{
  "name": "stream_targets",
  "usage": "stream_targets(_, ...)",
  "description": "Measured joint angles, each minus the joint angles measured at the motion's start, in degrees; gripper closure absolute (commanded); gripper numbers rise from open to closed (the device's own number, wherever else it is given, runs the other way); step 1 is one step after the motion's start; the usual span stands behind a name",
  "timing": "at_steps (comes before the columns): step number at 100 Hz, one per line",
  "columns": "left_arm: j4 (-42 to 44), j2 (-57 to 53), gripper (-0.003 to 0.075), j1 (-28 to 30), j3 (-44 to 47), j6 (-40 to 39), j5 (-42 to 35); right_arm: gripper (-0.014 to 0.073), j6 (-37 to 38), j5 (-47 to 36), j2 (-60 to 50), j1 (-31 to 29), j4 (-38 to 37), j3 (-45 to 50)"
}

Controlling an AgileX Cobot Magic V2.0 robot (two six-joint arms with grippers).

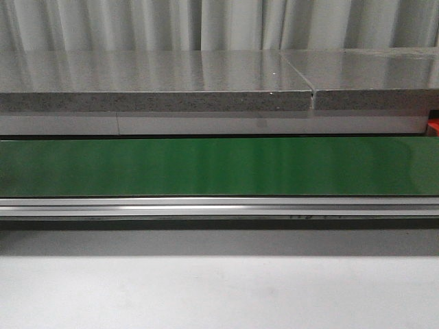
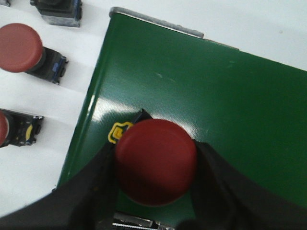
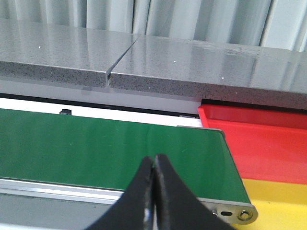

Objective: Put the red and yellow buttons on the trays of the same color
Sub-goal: 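Lower the red button onto the green belt and open the left gripper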

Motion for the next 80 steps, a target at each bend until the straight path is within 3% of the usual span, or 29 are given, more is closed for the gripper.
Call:
stream_targets(20,-0.26,1.40,0.0698,-0.26,-0.03,0.30,-1.22,0.0661,0.00,0.00,0.00,0.00,0.00,0.00)
stream_targets(28,-0.35,1.62,0.0638,-0.26,-0.03,0.30,-1.32,0.0661,0.00,0.00,0.00,0.00,0.00,0.00)
stream_targets(38,-0.39,1.62,0.0462,-0.26,-0.13,0.88,-1.34,0.0661,0.00,0.00,0.00,0.00,0.00,0.00)
stream_targets(45,-0.49,1.62,0.0288,-0.26,-0.24,1.37,-1.45,0.0661,0.00,0.00,0.00,0.00,0.00,0.00)
stream_targets(46,-0.49,1.62,0.0235,-0.26,-0.25,1.37,-1.45,0.0661,0.00,0.00,0.00,0.00,0.00,0.00)
stream_targets(53,-0.49,1.62,0.0095,-0.26,-0.35,1.65,-1.45,0.0661,0.00,0.00,0.00,0.00,0.00,0.00)
stream_targets(58,-0.49,1.62,0.0045,-0.26,-0.35,1.75,-1.55,0.0661,0.00,0.00,0.00,0.00,0.00,0.00)
stream_targets(80,-0.53,1.62,0.0051,-0.26,-1.61,2.82,-1.55,0.0661,0.00,0.00,0.00,0.00,0.00,0.00)
